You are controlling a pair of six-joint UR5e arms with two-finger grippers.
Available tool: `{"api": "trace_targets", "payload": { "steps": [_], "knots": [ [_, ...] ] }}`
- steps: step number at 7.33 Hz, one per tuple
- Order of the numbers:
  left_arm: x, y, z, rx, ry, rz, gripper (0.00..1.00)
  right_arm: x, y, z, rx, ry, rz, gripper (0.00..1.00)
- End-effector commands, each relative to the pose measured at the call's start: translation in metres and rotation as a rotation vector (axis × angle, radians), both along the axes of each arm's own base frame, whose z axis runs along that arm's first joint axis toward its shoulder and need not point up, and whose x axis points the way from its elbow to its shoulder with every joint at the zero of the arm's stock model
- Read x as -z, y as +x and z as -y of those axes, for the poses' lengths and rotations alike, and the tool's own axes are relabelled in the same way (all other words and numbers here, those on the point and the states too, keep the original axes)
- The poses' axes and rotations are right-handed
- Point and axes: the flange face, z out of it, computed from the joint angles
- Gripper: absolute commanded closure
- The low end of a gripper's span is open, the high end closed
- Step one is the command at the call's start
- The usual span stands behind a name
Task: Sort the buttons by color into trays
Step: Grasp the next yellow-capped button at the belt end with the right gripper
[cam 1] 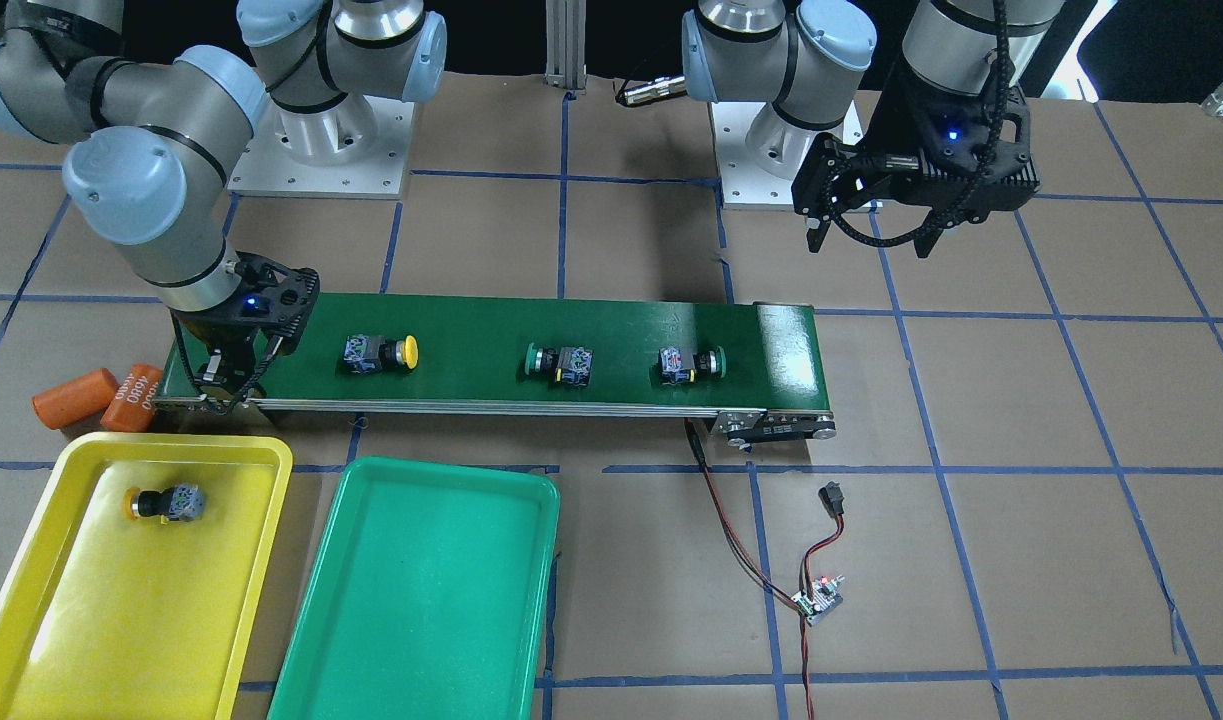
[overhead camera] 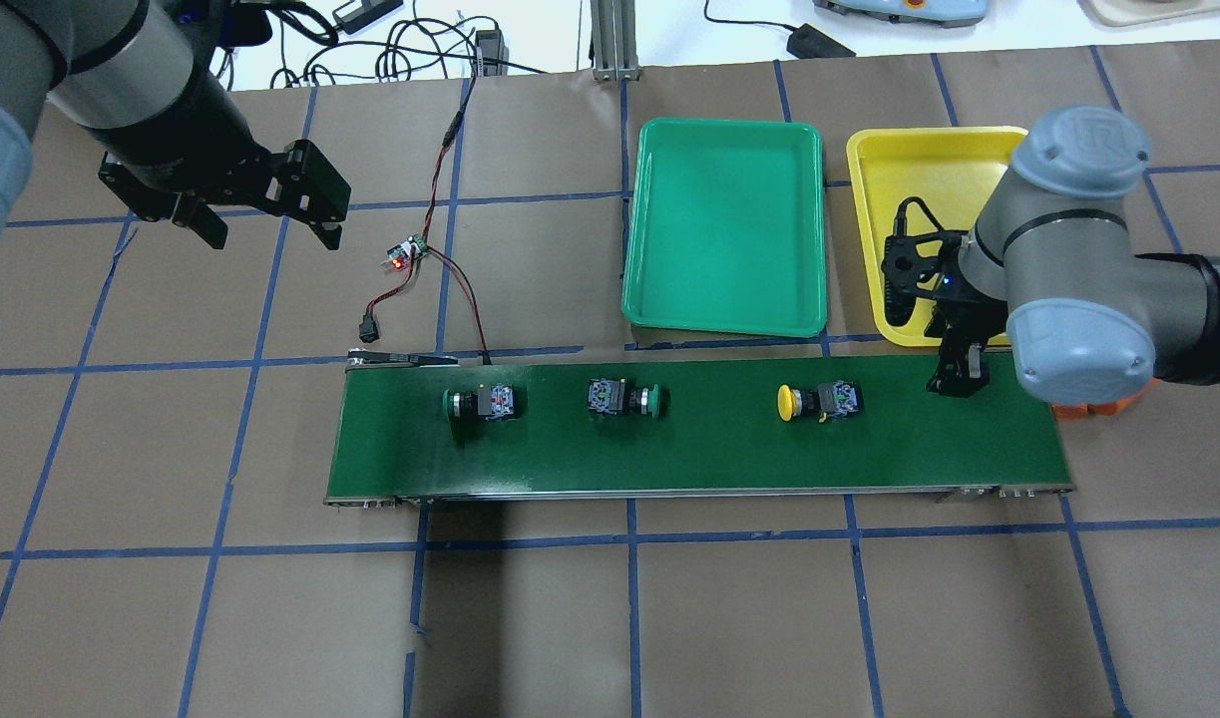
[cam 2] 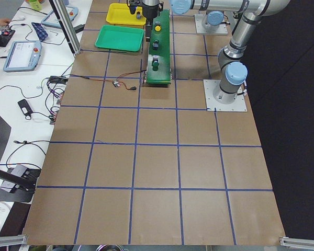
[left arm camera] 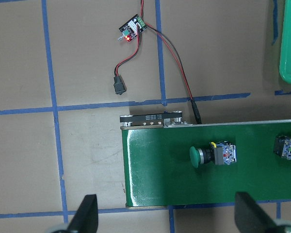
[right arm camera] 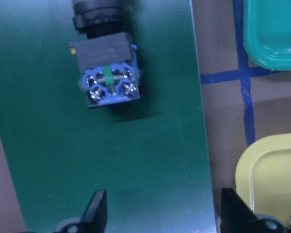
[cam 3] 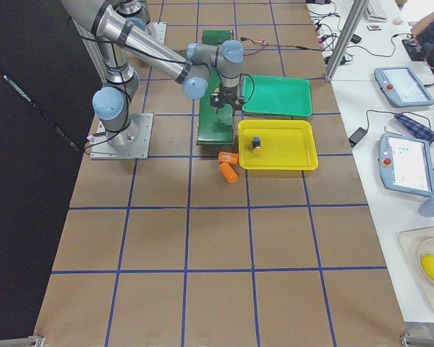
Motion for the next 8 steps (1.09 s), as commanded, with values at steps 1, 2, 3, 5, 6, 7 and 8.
{"api": "trace_targets", "payload": {
  "steps": [1,2,3,5,6,7,8],
  "knots": [
    [0.0,0.0,-0.001,-0.001,0.0,0.0,0.0,0.005,0.008,-0.006,-0.018,0.012,0.002,0.0],
    [0.001,0.0,-0.001,-0.001,0.002,0.0,0.0,0.004,0.008,-0.005,-0.015,0.005,0.01,0.0],
    [0.001,0.0,-0.001,-0.003,0.002,0.0,0.0,-0.004,0.007,0.004,-0.007,-0.084,-0.002,0.0],
    [0.001,0.0,0.0,-0.003,0.002,0.0,0.0,0.006,0.009,-0.004,-0.015,-0.102,-0.001,0.0],
    [0.001,0.0,0.0,-0.002,0.002,-0.002,0.0,0.013,0.01,-0.01,-0.016,-0.086,0.01,0.0],
    [0.001,0.0,0.0,-0.002,-0.002,-0.002,0.0,0.014,0.01,-0.011,-0.021,-0.082,0.009,0.0],
    [0.0,0.0,0.0,-0.003,-0.005,0.0,0.0,0.017,0.011,-0.013,-0.019,-0.068,0.011,0.0]
  ]
}}
